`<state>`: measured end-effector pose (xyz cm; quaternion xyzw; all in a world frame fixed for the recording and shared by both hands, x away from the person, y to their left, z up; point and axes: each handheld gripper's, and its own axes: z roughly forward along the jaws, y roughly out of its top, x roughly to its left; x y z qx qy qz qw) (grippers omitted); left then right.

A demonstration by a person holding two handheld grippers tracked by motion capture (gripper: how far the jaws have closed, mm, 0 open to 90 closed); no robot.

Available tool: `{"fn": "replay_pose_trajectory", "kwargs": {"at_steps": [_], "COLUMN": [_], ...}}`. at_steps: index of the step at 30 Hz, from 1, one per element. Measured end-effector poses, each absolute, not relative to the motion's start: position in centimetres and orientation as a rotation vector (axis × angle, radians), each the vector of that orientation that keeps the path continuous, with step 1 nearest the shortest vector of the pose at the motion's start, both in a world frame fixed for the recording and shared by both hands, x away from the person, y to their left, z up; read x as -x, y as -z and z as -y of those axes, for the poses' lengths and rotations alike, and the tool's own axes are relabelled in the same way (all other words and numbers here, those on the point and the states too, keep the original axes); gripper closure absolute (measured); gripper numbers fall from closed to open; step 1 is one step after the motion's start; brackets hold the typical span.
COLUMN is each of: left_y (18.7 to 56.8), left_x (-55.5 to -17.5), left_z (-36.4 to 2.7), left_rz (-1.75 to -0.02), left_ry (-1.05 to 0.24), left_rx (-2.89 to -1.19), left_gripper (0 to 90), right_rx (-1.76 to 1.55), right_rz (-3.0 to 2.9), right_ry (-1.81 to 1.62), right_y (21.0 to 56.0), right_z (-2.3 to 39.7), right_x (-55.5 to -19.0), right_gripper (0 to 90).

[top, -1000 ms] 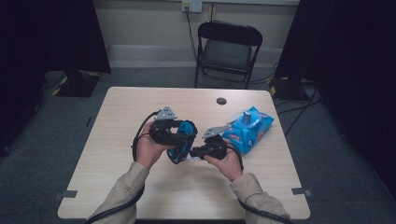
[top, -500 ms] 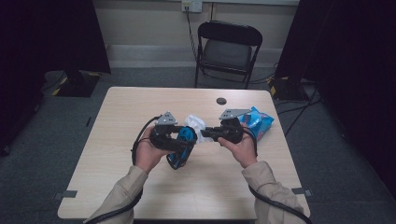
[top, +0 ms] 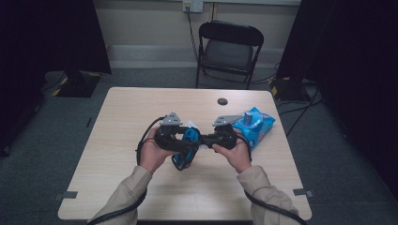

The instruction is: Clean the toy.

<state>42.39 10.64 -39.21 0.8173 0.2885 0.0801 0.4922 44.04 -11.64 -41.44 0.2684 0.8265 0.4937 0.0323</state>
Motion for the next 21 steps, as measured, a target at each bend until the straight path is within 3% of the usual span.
{"fn": "replay_pose_trajectory", "kwargs": {"at_steps": [21], "left_y": [38.8], "left_x": [-42.6], "left_z": [-11.7], "left_rz": [-0.722], "left_ry": [-0.238], "left_rx": [-1.963], "left_gripper": [26.2], "right_rx": [-0.846], "right_rz": [-2.632], "right_ry": [-1.477], "right_y": [45.2], "right_z": [11.2], "right_x": [-43.0], "right_gripper": [82.8]}}
